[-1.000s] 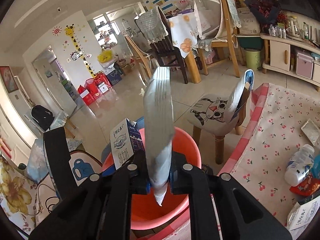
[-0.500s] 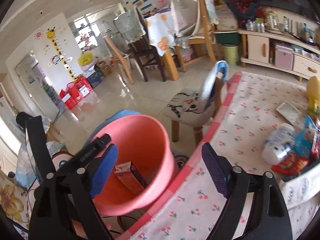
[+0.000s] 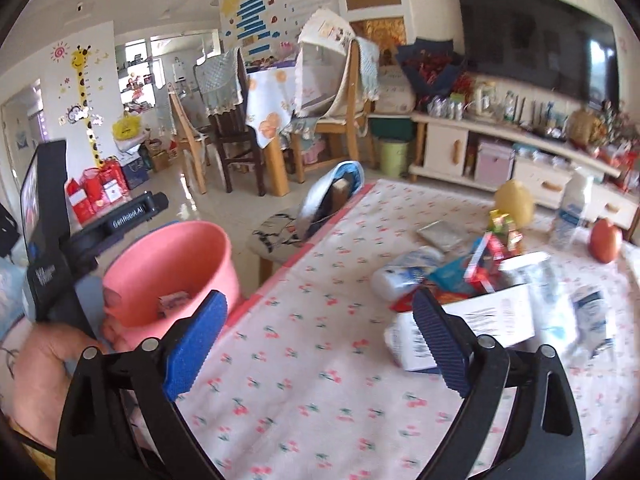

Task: Collect trash
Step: 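Open right tool to drop the packet while left tool drops the carton into the bucket, then bring both tools back to the table, left tool toward the lying milk carton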

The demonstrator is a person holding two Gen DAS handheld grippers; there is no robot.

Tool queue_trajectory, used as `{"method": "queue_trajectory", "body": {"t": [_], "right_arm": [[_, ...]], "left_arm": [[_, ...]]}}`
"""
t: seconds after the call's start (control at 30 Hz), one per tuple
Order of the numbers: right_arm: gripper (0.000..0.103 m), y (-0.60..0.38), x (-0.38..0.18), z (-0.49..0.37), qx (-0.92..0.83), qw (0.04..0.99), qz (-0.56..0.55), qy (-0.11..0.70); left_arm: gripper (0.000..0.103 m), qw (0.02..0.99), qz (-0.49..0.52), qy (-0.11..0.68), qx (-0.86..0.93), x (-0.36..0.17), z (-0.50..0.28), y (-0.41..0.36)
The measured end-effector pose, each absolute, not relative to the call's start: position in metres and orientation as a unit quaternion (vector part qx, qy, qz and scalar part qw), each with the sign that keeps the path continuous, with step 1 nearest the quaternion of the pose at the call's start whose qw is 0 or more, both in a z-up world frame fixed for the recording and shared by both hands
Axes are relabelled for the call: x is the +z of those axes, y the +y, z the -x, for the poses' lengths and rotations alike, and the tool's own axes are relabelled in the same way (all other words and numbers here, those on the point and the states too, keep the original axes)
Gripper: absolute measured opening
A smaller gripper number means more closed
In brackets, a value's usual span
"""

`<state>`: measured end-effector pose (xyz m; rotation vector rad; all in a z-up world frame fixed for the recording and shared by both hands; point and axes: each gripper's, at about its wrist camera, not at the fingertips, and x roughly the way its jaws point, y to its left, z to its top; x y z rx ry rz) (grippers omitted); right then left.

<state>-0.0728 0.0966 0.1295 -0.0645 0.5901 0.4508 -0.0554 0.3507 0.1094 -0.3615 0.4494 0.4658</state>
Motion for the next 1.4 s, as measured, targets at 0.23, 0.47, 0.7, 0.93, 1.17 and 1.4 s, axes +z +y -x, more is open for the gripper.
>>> {"method": "queue_trajectory", "body": {"t": [0.23,0.47,0.7,0.93,1.17,1.4], "right_arm": [[0.098,0.032,0.135,0.099,0.156,0.956,0.052,0.244],[0.098,-0.035,0.125,0.107,0.13,0.958,0.005,0.257],[0.098,-0.096,0.122,0.097,0.108,0.95,-0.059,0.287],[0.098,-0.14,0.12,0.078,0.087,0.942,-0.095,0.31],[0.098,-0.166,0.119,0.052,0.07,0.933,-0.114,0.333],[0.098,-0.165,0.114,0.028,0.081,0.931,-0.087,0.344]], "left_arm": [[0.087,0.948,0.137,0.219,0.184,0.128,0.059,0.318],[0.086,0.967,0.081,0.212,0.116,0.132,0.06,0.269],[0.086,0.969,-0.025,0.246,-0.011,0.123,0.059,0.193],[0.086,0.959,-0.064,0.255,-0.108,0.108,0.051,0.136],[0.086,0.947,-0.059,0.3,-0.1,0.091,0.015,0.123],[0.086,0.938,-0.033,0.337,-0.068,0.077,-0.031,0.131]]}}
